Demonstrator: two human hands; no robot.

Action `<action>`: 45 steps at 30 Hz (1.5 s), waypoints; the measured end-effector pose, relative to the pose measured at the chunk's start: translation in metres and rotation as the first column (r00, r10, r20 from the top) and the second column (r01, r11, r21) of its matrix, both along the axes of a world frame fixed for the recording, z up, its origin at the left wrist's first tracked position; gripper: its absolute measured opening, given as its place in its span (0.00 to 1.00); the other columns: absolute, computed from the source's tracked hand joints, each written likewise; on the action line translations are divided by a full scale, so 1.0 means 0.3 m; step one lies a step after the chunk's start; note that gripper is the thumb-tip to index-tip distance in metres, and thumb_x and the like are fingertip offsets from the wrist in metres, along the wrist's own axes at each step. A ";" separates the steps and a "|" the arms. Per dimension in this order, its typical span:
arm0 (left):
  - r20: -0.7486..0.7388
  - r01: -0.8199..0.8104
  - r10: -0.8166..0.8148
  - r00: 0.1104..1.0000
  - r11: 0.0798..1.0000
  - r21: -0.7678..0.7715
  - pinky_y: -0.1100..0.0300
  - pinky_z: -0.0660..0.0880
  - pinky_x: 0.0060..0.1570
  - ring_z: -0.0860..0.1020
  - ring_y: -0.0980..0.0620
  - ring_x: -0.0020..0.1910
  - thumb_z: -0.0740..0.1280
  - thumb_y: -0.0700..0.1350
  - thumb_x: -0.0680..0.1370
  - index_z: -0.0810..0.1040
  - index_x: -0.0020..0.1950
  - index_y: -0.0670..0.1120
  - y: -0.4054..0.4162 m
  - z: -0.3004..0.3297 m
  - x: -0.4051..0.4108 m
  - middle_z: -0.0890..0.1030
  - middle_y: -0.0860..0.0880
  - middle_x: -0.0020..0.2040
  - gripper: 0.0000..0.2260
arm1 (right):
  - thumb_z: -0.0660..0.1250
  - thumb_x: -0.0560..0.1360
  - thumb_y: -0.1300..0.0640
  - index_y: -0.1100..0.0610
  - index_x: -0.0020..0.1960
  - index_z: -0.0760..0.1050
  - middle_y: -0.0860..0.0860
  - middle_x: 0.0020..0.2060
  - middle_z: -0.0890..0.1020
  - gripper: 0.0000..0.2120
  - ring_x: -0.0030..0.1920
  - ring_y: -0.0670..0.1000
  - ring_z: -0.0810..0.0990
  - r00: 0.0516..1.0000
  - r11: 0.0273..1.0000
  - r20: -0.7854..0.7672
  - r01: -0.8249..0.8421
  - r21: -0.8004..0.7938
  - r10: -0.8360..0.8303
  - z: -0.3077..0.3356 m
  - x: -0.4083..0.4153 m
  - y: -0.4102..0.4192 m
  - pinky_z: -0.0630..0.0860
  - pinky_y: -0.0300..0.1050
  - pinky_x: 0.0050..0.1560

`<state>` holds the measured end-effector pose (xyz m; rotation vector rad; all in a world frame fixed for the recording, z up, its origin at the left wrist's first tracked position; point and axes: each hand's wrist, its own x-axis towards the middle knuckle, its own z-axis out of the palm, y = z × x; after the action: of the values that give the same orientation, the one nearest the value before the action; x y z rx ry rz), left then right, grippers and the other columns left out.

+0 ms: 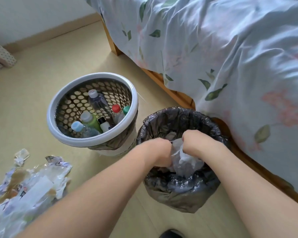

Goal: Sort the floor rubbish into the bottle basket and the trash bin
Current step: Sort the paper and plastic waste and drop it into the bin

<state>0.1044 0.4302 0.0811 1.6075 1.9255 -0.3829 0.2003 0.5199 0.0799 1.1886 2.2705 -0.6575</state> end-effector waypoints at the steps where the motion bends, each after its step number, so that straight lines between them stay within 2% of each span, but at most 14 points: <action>1: 0.020 -0.036 0.035 0.999 0.997 0.072 0.56 0.73 0.39 0.77 0.44 0.42 0.64 0.47 0.77 0.77 0.47 0.43 -0.014 0.043 -0.025 0.78 0.47 0.40 0.07 | 0.60 0.75 0.66 0.59 0.42 0.72 0.52 0.35 0.72 0.06 0.35 0.52 0.73 0.999 0.998 -0.039 0.013 0.056 -0.011 0.040 0.000 -0.009 0.71 0.42 0.35; 4: 0.114 -0.156 0.126 0.985 0.938 0.310 0.52 0.78 0.45 0.79 0.45 0.46 0.58 0.44 0.78 0.79 0.51 0.45 -0.121 0.163 -0.087 0.82 0.47 0.47 0.10 | 0.59 0.74 0.66 0.58 0.45 0.72 0.53 0.40 0.75 0.06 0.42 0.55 0.76 0.995 0.988 -0.099 0.016 0.155 -0.001 0.150 -0.013 -0.077 0.73 0.45 0.40; 6: 0.169 -0.247 0.195 0.966 0.890 0.384 0.50 0.79 0.49 0.80 0.47 0.49 0.58 0.43 0.78 0.80 0.54 0.47 -0.228 0.213 -0.115 0.83 0.48 0.50 0.12 | 0.60 0.74 0.65 0.57 0.49 0.74 0.53 0.43 0.76 0.07 0.43 0.55 0.77 0.992 0.988 -0.124 -0.016 0.156 0.036 0.219 -0.036 -0.158 0.72 0.45 0.40; 10: 0.192 -0.420 0.374 0.907 0.824 0.379 0.55 0.77 0.52 0.79 0.50 0.51 0.60 0.43 0.78 0.81 0.55 0.49 -0.509 0.250 -0.211 0.83 0.51 0.52 0.12 | 0.64 0.75 0.60 0.56 0.49 0.74 0.53 0.46 0.80 0.04 0.46 0.56 0.79 0.965 0.976 -0.175 -0.178 0.122 0.198 0.282 -0.165 -0.384 0.73 0.45 0.41; 13: 0.179 -0.512 0.480 0.859 0.801 0.310 0.55 0.75 0.55 0.79 0.48 0.54 0.60 0.42 0.78 0.81 0.56 0.47 -0.684 0.211 -0.286 0.83 0.49 0.54 0.12 | 0.63 0.75 0.56 0.56 0.54 0.76 0.50 0.48 0.79 0.09 0.51 0.54 0.79 0.915 0.946 -0.239 -0.318 0.065 0.324 0.251 -0.266 -0.519 0.77 0.45 0.49; 17: 0.130 -0.700 0.694 0.708 0.668 0.251 0.57 0.76 0.53 0.79 0.51 0.52 0.60 0.43 0.78 0.81 0.54 0.48 -1.058 0.133 -0.451 0.83 0.51 0.53 0.12 | 0.63 0.73 0.57 0.56 0.60 0.76 0.51 0.54 0.79 0.16 0.56 0.54 0.78 0.810 0.842 -0.290 -0.539 -0.028 0.509 0.211 -0.475 -0.810 0.77 0.49 0.55; 23: 0.093 -0.901 0.911 0.401 0.373 0.221 0.57 0.75 0.52 0.79 0.48 0.53 0.61 0.42 0.77 0.81 0.54 0.46 -1.539 -0.043 -0.600 0.82 0.49 0.53 0.10 | 0.62 0.75 0.59 0.54 0.68 0.70 0.52 0.62 0.76 0.21 0.60 0.54 0.75 0.719 0.741 -0.323 -0.667 -0.071 0.616 0.051 -0.727 -1.157 0.75 0.46 0.57; 27: 0.077 -0.942 0.978 0.195 0.165 0.293 0.56 0.70 0.57 0.74 0.44 0.60 0.62 0.43 0.76 0.79 0.60 0.50 -1.731 -0.188 -0.641 0.77 0.46 0.61 0.14 | 0.60 0.76 0.60 0.56 0.70 0.68 0.53 0.64 0.72 0.22 0.62 0.55 0.73 0.666 0.687 -0.292 -0.726 -0.041 0.687 -0.092 -0.814 -1.302 0.72 0.44 0.55; 31: 0.005 -0.931 0.999 0.045 0.040 0.364 0.53 0.61 0.67 0.63 0.42 0.70 0.63 0.45 0.77 0.74 0.67 0.51 -1.829 -0.297 -0.700 0.67 0.46 0.72 0.18 | 0.60 0.76 0.59 0.57 0.68 0.66 0.55 0.60 0.71 0.21 0.59 0.58 0.72 0.605 0.641 -0.269 -0.765 0.068 0.750 -0.221 -0.894 -1.410 0.74 0.51 0.56; 34: 0.098 -0.942 0.995 0.005 -0.028 0.334 0.52 0.57 0.72 0.52 0.43 0.75 0.62 0.45 0.77 0.78 0.61 0.56 -1.860 -0.366 -0.771 0.55 0.49 0.79 0.15 | 0.61 0.76 0.57 0.56 0.70 0.63 0.54 0.60 0.69 0.22 0.60 0.58 0.69 0.547 0.611 -0.296 -0.765 0.203 0.783 -0.288 -0.938 -1.466 0.71 0.48 0.54; 36: 0.126 -0.950 0.992 0.019 -0.021 0.310 0.52 0.48 0.76 0.45 0.43 0.77 0.61 0.46 0.78 0.80 0.59 0.60 -1.863 -0.408 -0.820 0.49 0.51 0.80 0.14 | 0.62 0.77 0.53 0.54 0.72 0.61 0.54 0.62 0.68 0.24 0.62 0.58 0.67 0.476 0.554 -0.299 -0.778 0.296 0.827 -0.318 -0.961 -1.493 0.70 0.48 0.57; 39: 0.069 -0.982 0.997 0.034 0.021 0.187 0.45 0.35 0.75 0.40 0.44 0.78 0.59 0.47 0.79 0.77 0.63 0.61 -1.860 -0.450 -0.874 0.45 0.52 0.81 0.16 | 0.61 0.78 0.49 0.52 0.71 0.64 0.53 0.64 0.67 0.23 0.62 0.58 0.66 0.399 0.463 -0.236 -0.797 0.389 0.886 -0.357 -0.998 -1.515 0.66 0.49 0.62; 42: 0.050 -0.987 0.999 -0.001 -0.009 0.160 0.42 0.37 0.75 0.51 0.45 0.78 0.56 0.44 0.79 0.71 0.70 0.56 -1.877 -0.467 -0.881 0.58 0.50 0.79 0.20 | 0.60 0.77 0.56 0.53 0.60 0.74 0.53 0.59 0.71 0.13 0.58 0.57 0.68 0.349 0.390 -0.175 -0.803 0.451 0.921 -0.382 -1.029 -1.520 0.63 0.48 0.62; 45: 0.169 -0.915 0.985 -0.024 -0.090 0.394 0.51 0.58 0.70 0.70 0.45 0.66 0.56 0.41 0.79 0.78 0.64 0.48 -1.883 -0.422 -0.829 0.72 0.47 0.68 0.17 | 0.58 0.78 0.59 0.53 0.53 0.77 0.51 0.53 0.75 0.10 0.54 0.56 0.71 0.355 0.410 -0.206 -0.788 0.459 0.912 -0.376 -1.042 -1.509 0.64 0.49 0.62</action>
<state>-0.1443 -0.1347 -0.0456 -0.1834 2.8385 0.6096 -0.1122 0.0671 -0.0329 -0.3015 2.9599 -0.1312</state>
